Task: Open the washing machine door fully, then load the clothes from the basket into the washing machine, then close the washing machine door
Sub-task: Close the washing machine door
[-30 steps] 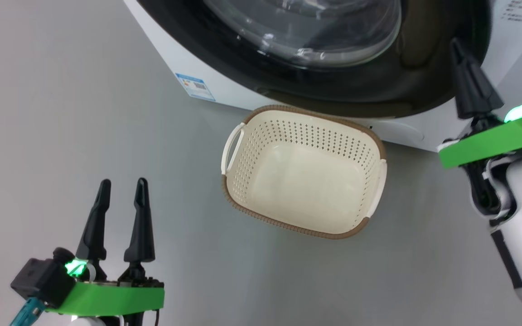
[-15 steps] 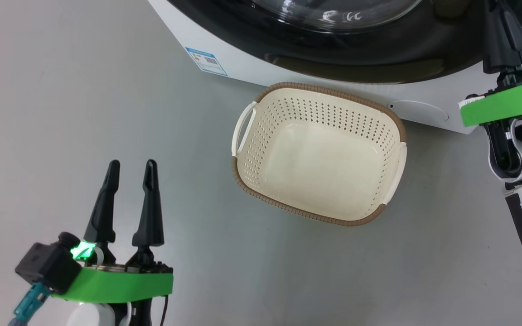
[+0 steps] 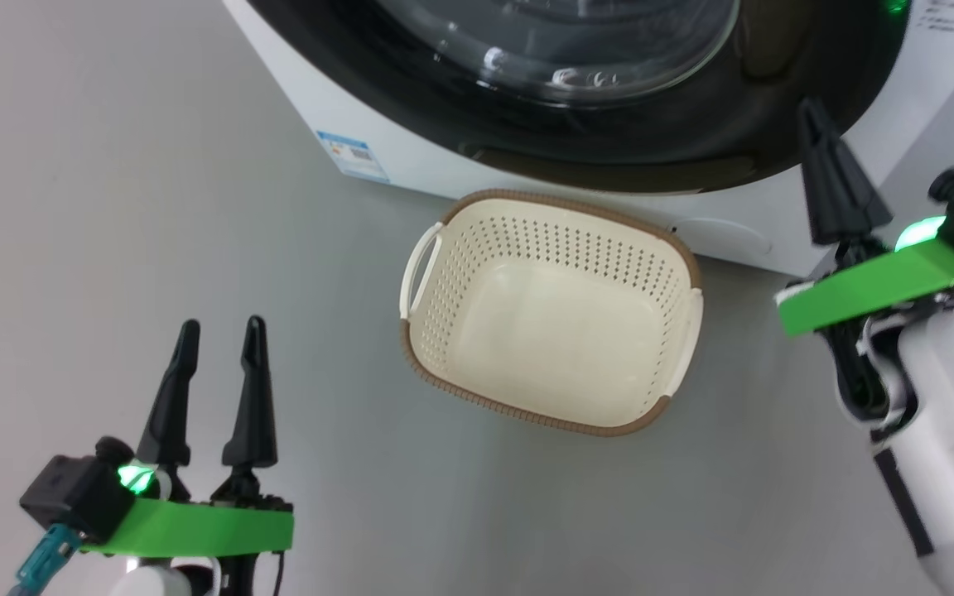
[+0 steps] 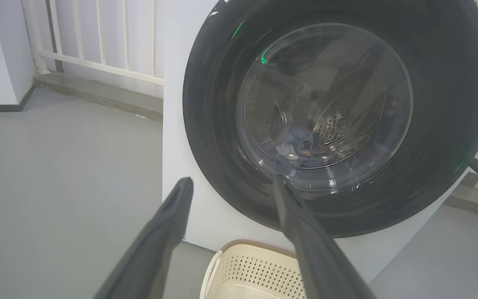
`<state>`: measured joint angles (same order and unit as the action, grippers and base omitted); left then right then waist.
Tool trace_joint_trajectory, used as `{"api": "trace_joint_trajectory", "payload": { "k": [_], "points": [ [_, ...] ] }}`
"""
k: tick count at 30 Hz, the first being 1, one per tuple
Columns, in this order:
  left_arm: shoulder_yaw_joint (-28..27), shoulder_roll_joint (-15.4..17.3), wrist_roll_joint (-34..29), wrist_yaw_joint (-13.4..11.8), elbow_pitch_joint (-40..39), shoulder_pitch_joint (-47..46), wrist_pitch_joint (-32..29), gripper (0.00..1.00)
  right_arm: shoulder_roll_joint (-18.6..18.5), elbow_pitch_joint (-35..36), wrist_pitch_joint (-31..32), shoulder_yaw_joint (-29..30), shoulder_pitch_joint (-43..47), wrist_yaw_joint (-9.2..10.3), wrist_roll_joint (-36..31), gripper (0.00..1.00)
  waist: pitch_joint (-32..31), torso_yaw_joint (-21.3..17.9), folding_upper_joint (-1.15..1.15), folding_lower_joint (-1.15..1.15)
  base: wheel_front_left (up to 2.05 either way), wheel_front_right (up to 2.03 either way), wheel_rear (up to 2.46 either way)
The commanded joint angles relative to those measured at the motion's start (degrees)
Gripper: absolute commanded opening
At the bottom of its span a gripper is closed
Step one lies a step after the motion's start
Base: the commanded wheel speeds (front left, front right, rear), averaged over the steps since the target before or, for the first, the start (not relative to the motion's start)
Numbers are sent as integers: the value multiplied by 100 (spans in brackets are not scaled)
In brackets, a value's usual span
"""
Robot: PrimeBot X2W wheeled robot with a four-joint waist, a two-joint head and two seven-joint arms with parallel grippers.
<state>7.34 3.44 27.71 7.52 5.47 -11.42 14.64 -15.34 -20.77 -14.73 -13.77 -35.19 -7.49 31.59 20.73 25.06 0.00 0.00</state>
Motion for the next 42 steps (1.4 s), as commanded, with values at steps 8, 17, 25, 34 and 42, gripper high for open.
{"api": "trace_joint_trajectory", "payload": {
  "k": [8,17,25,34,42],
  "points": [
    [-386,467,23,-3,363,224,36,100,273,306,-27,26,867,0,94,100,-665,-554,0,0,0,0,0],
    [-481,738,-67,-3,554,388,36,100,324,386,-27,292,1580,0,19,100,-1151,-1120,0,0,0,0,0],
    [-596,932,-88,-3,677,614,36,100,274,454,-27,480,2176,0,-3,100,-1555,-1694,0,0,0,0,0],
    [-700,1030,-101,-3,720,828,36,100,187,520,-27,529,2585,0,-6,100,-1857,-2276,0,0,0,0,0],
    [-873,1097,-103,-3,745,997,36,100,75,609,-27,551,2789,0,17,100,-1959,-2638,0,0,0,0,0]
  ]
}}
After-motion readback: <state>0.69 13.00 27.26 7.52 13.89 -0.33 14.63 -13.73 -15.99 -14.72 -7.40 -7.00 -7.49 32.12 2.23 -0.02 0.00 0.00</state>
